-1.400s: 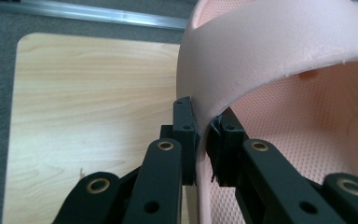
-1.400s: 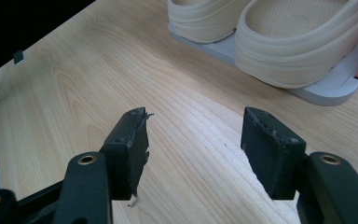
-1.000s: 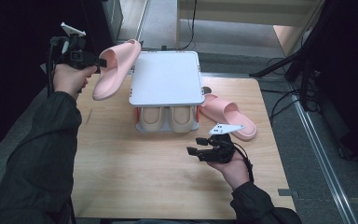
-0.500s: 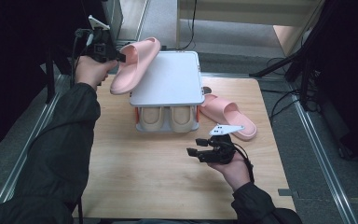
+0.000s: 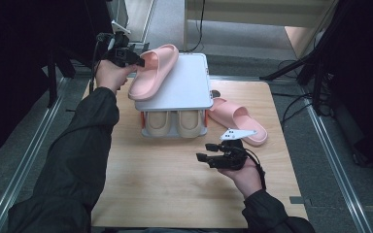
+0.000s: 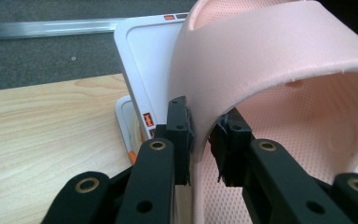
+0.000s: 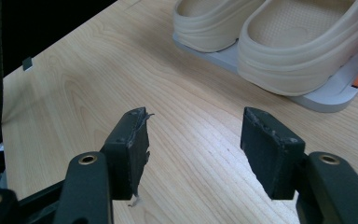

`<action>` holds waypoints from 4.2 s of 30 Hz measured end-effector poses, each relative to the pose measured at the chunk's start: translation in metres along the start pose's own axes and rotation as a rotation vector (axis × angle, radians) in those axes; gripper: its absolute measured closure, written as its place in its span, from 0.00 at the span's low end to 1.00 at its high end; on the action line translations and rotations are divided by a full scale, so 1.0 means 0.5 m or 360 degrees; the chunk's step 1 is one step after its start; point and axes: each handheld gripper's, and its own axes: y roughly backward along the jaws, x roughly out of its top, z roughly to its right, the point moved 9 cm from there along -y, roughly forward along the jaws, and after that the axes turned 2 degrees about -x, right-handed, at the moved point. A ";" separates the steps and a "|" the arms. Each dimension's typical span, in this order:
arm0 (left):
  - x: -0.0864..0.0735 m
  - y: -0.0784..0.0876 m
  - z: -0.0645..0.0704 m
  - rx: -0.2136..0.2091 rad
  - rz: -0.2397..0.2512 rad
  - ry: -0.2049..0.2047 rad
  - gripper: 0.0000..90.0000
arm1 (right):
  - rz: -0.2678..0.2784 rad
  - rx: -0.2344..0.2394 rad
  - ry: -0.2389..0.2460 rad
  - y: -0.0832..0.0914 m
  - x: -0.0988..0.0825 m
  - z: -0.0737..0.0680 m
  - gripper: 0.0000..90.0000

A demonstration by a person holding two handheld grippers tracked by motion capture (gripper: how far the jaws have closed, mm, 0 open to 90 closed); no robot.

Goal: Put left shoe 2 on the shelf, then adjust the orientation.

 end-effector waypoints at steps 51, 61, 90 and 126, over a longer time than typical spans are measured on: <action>-0.127 0.113 -0.049 -0.0220 0.0075 -0.0062 0.64 | 0.0067 -0.0197 -0.0070 0.063 0.013 0.107 0.47; -0.219 0.104 -0.062 -0.0238 0.0096 -0.0038 0.58 | 0.0050 -0.0309 -0.0101 0.086 0.004 0.179 0.49; -0.417 0.041 -0.072 -0.0212 0.0048 -0.0155 0.50 | 0.0050 -0.0525 -0.0237 0.081 0.007 0.353 0.98; -0.481 0.077 -0.092 -0.0177 0.0103 -0.0162 0.46 | -0.0136 -0.0520 -0.0222 -0.014 0.017 0.355 0.98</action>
